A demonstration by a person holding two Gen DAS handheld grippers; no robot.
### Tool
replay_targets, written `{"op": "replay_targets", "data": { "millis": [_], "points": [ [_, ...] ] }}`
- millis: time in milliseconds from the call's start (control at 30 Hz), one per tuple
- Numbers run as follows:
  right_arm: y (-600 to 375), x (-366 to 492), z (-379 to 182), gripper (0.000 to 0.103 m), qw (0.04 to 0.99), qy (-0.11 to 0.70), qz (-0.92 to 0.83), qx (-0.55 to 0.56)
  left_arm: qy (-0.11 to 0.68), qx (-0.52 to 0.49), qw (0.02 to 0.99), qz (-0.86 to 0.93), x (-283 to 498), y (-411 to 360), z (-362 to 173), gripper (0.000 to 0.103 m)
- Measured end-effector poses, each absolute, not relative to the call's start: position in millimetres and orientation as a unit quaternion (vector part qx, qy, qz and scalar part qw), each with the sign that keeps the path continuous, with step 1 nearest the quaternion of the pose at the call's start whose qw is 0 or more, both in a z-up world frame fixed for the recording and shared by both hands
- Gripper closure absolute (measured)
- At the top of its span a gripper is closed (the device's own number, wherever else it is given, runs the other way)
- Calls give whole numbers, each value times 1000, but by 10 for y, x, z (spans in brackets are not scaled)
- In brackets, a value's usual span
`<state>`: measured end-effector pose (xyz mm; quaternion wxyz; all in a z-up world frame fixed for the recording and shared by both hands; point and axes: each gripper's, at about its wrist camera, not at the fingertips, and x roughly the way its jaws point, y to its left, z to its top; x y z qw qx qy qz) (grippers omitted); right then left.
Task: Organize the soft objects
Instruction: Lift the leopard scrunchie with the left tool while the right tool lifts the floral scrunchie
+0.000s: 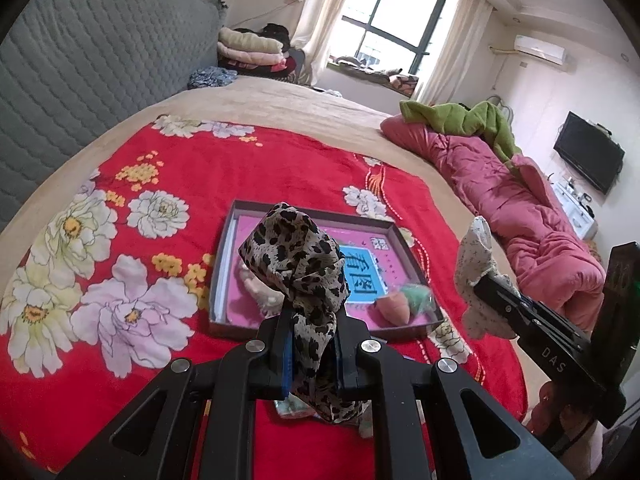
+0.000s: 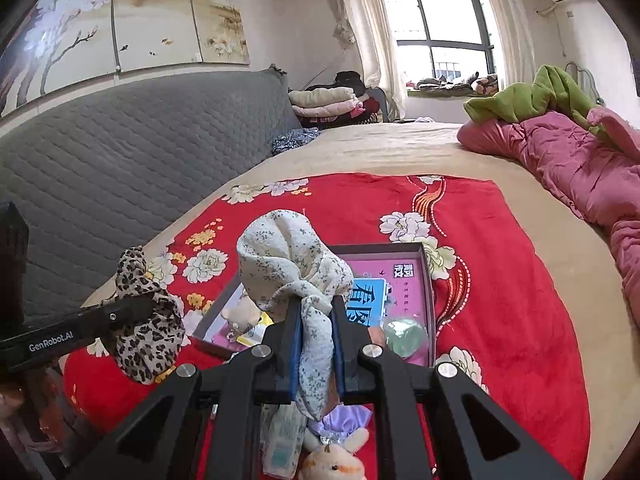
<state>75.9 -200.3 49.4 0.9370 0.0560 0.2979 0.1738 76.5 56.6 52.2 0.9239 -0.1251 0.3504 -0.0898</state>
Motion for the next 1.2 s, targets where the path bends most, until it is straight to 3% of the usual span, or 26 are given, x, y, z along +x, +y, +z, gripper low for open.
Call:
{"op": "replay_targets", "data": {
  "millis": [633,1200],
  "points": [
    [-1966,952,816,90,943,271,178,73,329,-135,930,-97,1087,497,853,89],
    [-1964,1238,869,90,945,277,157,71,332,-148,926,-100,1422,507,769,89]
  ]
}}
